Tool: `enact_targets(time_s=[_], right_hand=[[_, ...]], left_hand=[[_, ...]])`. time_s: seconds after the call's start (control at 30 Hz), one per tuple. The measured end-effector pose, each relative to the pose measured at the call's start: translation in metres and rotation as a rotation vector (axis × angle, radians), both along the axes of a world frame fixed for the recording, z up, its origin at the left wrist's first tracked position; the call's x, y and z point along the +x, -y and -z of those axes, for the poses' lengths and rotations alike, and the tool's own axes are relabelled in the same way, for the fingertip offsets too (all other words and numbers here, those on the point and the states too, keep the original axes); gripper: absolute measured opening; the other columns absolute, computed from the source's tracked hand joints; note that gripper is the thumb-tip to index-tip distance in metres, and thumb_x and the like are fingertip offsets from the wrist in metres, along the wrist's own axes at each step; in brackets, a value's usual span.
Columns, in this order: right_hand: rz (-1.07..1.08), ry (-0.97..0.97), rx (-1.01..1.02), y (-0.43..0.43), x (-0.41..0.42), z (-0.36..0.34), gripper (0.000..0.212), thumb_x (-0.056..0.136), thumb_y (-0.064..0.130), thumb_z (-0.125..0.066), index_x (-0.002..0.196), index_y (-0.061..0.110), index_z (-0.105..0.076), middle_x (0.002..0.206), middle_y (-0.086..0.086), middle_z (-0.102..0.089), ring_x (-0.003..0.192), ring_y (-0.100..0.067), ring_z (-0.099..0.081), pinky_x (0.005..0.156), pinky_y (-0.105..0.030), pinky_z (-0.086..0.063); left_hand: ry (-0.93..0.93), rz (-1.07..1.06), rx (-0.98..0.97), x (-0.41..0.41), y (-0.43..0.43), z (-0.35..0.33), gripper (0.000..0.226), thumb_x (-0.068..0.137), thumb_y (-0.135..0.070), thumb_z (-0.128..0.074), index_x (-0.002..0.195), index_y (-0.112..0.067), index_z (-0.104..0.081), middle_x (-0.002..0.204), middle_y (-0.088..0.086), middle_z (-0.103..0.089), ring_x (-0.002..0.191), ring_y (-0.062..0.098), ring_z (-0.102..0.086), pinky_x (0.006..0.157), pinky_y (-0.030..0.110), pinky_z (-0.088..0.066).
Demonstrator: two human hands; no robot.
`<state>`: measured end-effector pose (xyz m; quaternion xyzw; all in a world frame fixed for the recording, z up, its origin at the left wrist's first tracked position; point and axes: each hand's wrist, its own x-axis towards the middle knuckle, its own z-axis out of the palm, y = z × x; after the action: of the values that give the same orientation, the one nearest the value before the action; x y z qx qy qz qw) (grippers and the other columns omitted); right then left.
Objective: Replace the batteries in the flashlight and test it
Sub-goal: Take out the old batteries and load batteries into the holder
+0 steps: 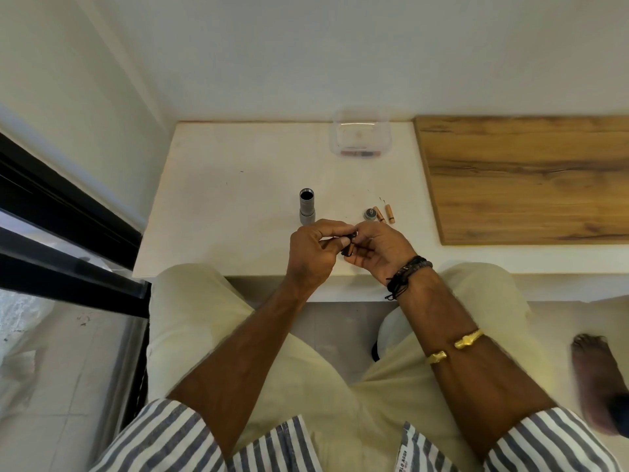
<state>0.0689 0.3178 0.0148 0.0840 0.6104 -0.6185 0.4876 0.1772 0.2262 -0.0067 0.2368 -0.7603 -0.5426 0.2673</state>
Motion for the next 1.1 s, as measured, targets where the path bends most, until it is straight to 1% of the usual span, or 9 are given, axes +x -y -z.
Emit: enact_targets(time_s=[0.2, 0.33, 0.4, 0.53, 0.63, 0.77, 0.9, 1.0, 1.1], right_hand=[[0.022, -0.038, -0.049, -0.001, 0.001, 0.0, 0.017, 0.083, -0.004, -0.057, 0.079, 0.011, -0.064, 0.076, -0.009, -0.063, 0.078, -0.025, -0.065, 0.07, -0.035, -0.061], [-0.018, -0.214, -0.036, -0.001, 0.002, 0.003, 0.005, 0.089, 0.006, -0.067, 0.093, 0.006, -0.069, 0.088, -0.011, -0.072, 0.082, -0.023, -0.073, 0.07, -0.033, -0.063], [-0.036, -0.297, -0.016, -0.002, 0.002, 0.005, 0.013, 0.088, 0.011, -0.074, 0.097, 0.003, -0.071, 0.089, -0.01, -0.075, 0.085, -0.023, -0.075, 0.073, -0.034, -0.063], [-0.048, -0.468, 0.06, -0.004, 0.003, 0.009, 0.013, 0.087, 0.017, -0.078, 0.096, 0.008, -0.076, 0.092, -0.009, -0.077, 0.091, -0.022, -0.075, 0.075, -0.036, -0.064], [-0.005, -0.592, 0.081, -0.004, 0.0, 0.008, 0.01, 0.085, 0.022, -0.078, 0.091, 0.014, -0.076, 0.088, -0.005, -0.078, 0.086, -0.017, -0.074, 0.067, -0.03, -0.06], [0.125, -0.59, 0.044, -0.005, -0.009, 0.008, 0.011, 0.084, 0.018, -0.078, 0.094, 0.017, -0.074, 0.082, -0.003, -0.076, 0.073, -0.012, -0.071, 0.06, -0.024, -0.057], [0.251, -0.523, -0.022, -0.012, -0.026, 0.012, 0.02, 0.086, 0.003, -0.071, 0.101, 0.016, -0.075, 0.084, -0.006, -0.077, 0.072, -0.013, -0.071, 0.066, -0.027, -0.061], [0.39, -0.478, -0.016, -0.014, -0.042, 0.018, 0.015, 0.084, -0.005, -0.071, 0.094, 0.006, -0.075, 0.09, -0.016, -0.077, 0.081, -0.025, -0.077, 0.073, -0.033, -0.064], [0.49, -0.509, 0.08, -0.016, -0.055, 0.026, 0.015, 0.074, -0.002, -0.078, 0.083, 0.009, -0.074, 0.089, -0.019, -0.077, 0.087, -0.034, -0.077, 0.076, -0.04, -0.064]], left_hand=[[0.022, -0.063, 0.063, 0.0, 0.003, 0.001, 0.024, 0.088, 0.001, -0.068, 0.11, -0.007, -0.075, 0.107, 0.007, -0.075, 0.102, 0.012, -0.069, 0.088, 0.022, -0.056], [0.034, -0.12, 0.205, -0.002, 0.005, 0.004, 0.025, 0.089, -0.004, -0.069, 0.114, -0.006, -0.073, 0.109, 0.008, -0.075, 0.102, 0.016, -0.071, 0.094, 0.028, -0.055], [0.019, -0.128, 0.272, -0.002, 0.006, 0.004, 0.025, 0.089, -0.006, -0.071, 0.113, -0.007, -0.073, 0.108, 0.006, -0.075, 0.101, 0.015, -0.071, 0.094, 0.031, -0.056], [0.001, -0.116, 0.391, -0.003, 0.005, 0.006, 0.025, 0.089, -0.004, -0.07, 0.114, -0.005, -0.072, 0.107, 0.01, -0.075, 0.099, 0.021, -0.073, 0.091, 0.035, -0.057], [0.009, -0.114, 0.522, -0.004, 0.005, 0.008, 0.022, 0.09, -0.001, -0.067, 0.111, -0.005, -0.072, 0.103, 0.01, -0.076, 0.092, 0.023, -0.074, 0.086, 0.036, -0.06], [0.016, -0.107, 0.788, -0.003, 0.009, 0.011, 0.021, 0.091, -0.001, -0.065, 0.111, -0.005, -0.071, 0.106, 0.014, -0.074, 0.097, 0.029, -0.073, 0.086, 0.043, -0.06], [-0.023, -0.104, 1.038, -0.003, 0.013, 0.014, 0.023, 0.092, 0.001, -0.063, 0.114, -0.002, -0.068, 0.109, 0.019, -0.072, 0.105, 0.037, -0.07, 0.088, 0.049, -0.058], [-0.063, -0.109, 1.132, -0.002, 0.014, 0.014, 0.023, 0.092, 0.002, -0.062, 0.114, 0.0, -0.067, 0.104, 0.018, -0.073, 0.104, 0.036, -0.07, 0.084, 0.044, -0.059], [-0.079, -0.125, 1.158, -0.002, 0.015, 0.014, 0.028, 0.093, 0.004, -0.059, 0.12, 0.004, -0.063, 0.109, 0.022, -0.071, 0.106, 0.036, -0.069, 0.089, 0.042, -0.058]])
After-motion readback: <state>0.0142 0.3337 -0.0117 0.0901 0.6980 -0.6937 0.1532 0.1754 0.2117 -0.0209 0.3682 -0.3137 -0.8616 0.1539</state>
